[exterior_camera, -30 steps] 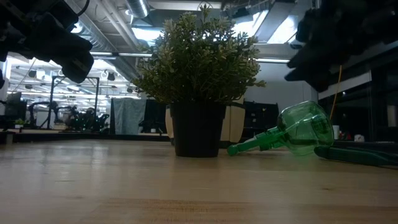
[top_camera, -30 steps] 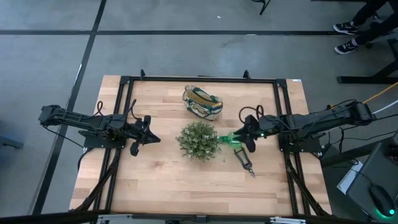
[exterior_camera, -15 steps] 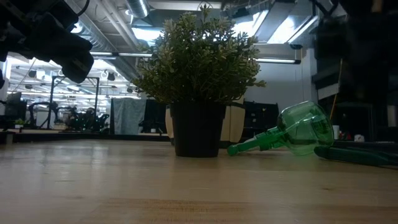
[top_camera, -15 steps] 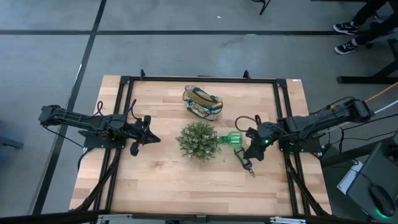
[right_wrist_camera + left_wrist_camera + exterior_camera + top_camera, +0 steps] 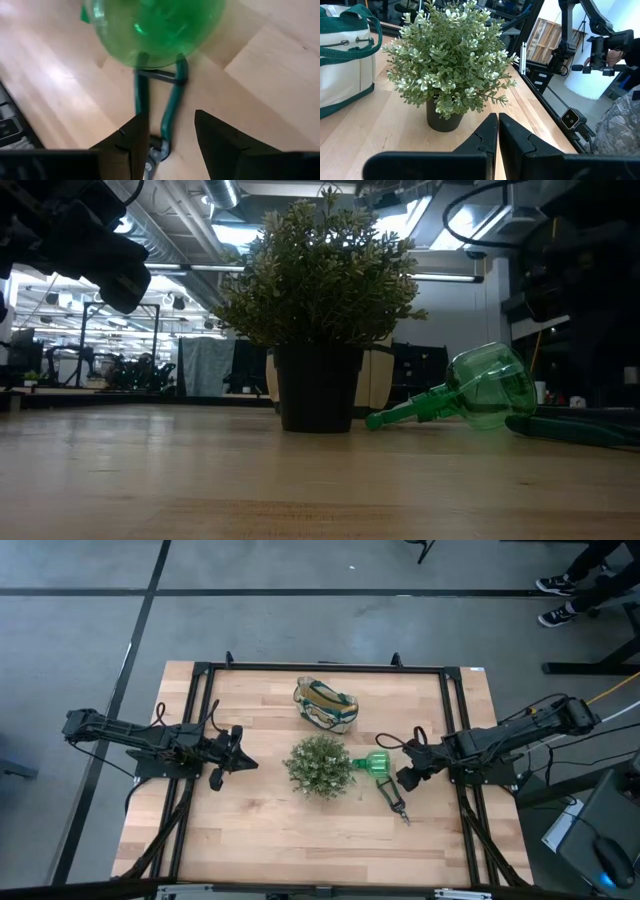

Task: Pick & Place Garden tools in Gardening bag
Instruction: Put the green fruit pruner into the green gardening bag

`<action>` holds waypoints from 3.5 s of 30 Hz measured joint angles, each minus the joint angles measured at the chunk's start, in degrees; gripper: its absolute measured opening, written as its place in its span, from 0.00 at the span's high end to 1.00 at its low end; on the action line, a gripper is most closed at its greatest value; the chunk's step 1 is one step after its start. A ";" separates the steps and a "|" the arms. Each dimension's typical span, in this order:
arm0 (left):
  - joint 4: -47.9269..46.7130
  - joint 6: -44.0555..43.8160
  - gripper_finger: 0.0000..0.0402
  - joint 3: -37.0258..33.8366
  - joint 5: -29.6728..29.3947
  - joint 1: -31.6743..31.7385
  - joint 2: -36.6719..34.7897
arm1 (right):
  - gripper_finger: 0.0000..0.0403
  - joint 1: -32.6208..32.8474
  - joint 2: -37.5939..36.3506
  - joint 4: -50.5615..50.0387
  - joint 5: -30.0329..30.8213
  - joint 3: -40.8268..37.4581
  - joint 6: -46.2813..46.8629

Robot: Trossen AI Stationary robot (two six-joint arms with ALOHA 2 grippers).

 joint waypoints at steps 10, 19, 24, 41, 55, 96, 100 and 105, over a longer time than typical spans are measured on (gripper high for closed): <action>0.00 0.00 0.97 0.00 -0.78 0.02 -0.01 | 0.60 0.02 7.55 3.02 1.13 0.00 -0.20; 0.00 0.00 0.98 0.00 -0.81 0.02 0.01 | 0.60 0.02 14.65 11.49 1.26 0.00 -0.22; 0.00 0.00 0.97 0.00 -0.81 0.02 -0.01 | 0.60 0.02 17.96 11.54 1.26 0.06 -0.22; 0.00 0.00 0.97 0.00 -0.83 0.02 -0.02 | 0.65 0.02 19.61 9.32 2.83 0.39 4.70; 0.00 0.00 0.97 0.00 -0.83 0.02 -0.02 | 0.90 -0.02 19.70 8.27 2.93 0.24 6.68; 0.00 0.00 0.98 0.00 -0.83 0.02 0.01 | 0.91 -2.28 16.71 -7.04 9.04 23.38 -9.24; 0.00 0.00 0.98 0.00 -0.83 0.02 0.01 | 0.91 -4.40 16.71 -9.14 11.28 27.95 -14.18; -0.02 0.00 0.97 0.00 -0.83 0.02 -0.01 | 0.91 -7.23 16.66 -9.60 13.55 32.43 -19.57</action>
